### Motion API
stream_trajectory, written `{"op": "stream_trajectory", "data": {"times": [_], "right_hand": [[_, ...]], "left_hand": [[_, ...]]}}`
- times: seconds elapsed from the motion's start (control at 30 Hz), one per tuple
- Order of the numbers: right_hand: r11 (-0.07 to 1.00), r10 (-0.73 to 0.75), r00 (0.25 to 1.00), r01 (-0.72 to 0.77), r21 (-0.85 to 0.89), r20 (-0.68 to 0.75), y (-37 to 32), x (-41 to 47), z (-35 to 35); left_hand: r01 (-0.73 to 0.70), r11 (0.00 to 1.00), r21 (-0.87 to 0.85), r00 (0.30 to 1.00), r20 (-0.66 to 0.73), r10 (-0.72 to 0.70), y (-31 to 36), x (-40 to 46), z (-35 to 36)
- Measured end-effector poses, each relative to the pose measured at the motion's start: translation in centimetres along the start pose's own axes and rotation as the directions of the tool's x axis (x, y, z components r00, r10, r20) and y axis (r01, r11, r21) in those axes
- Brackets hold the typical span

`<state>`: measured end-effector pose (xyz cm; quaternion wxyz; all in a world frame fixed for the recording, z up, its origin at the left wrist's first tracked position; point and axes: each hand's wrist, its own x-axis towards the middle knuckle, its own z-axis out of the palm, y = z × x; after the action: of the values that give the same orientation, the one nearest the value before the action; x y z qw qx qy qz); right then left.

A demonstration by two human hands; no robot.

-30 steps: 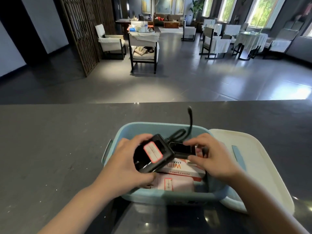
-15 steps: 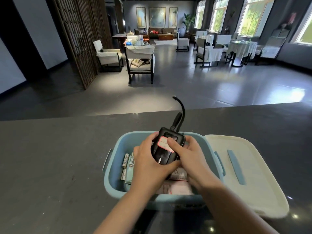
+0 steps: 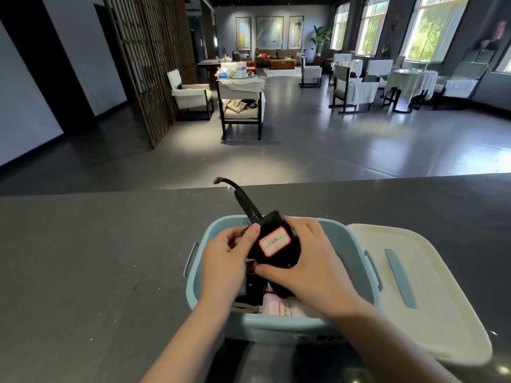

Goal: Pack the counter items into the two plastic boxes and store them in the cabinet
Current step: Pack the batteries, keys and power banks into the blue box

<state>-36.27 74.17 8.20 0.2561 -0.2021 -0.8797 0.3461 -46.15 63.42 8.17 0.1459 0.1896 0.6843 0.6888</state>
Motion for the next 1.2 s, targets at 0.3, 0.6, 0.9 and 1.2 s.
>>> {"op": "stream_trajectory", "data": {"times": [0.3, 0.6, 0.9, 1.2], "right_hand": [[0.989, -0.007, 1.000, 0.004, -0.148, -0.016, 2.5, 0.8, -1.3], [0.936, 0.074, 0.818, 0.141, -0.324, 0.571, 5.8, 1.5, -3.6], [0.931, -0.005, 0.765, 0.239, -0.276, 0.644, 6.8, 1.9, 0.9], [0.924, -0.054, 0.731, 0.295, -0.244, 0.681, 6.5, 1.7, 2.6]], "left_hand": [[-0.048, 0.981, 0.190, 0.986, 0.163, 0.016, -1.3, -0.2, -1.1], [-0.320, 0.781, 0.537, 0.932, 0.033, 0.360, -4.2, 0.2, -5.1], [-0.219, 0.854, 0.471, 0.954, -0.081, 0.289, -4.8, 0.3, -5.3], [-0.198, 0.802, 0.563, 0.959, -0.059, 0.278, -4.6, 0.3, -5.1]]}}
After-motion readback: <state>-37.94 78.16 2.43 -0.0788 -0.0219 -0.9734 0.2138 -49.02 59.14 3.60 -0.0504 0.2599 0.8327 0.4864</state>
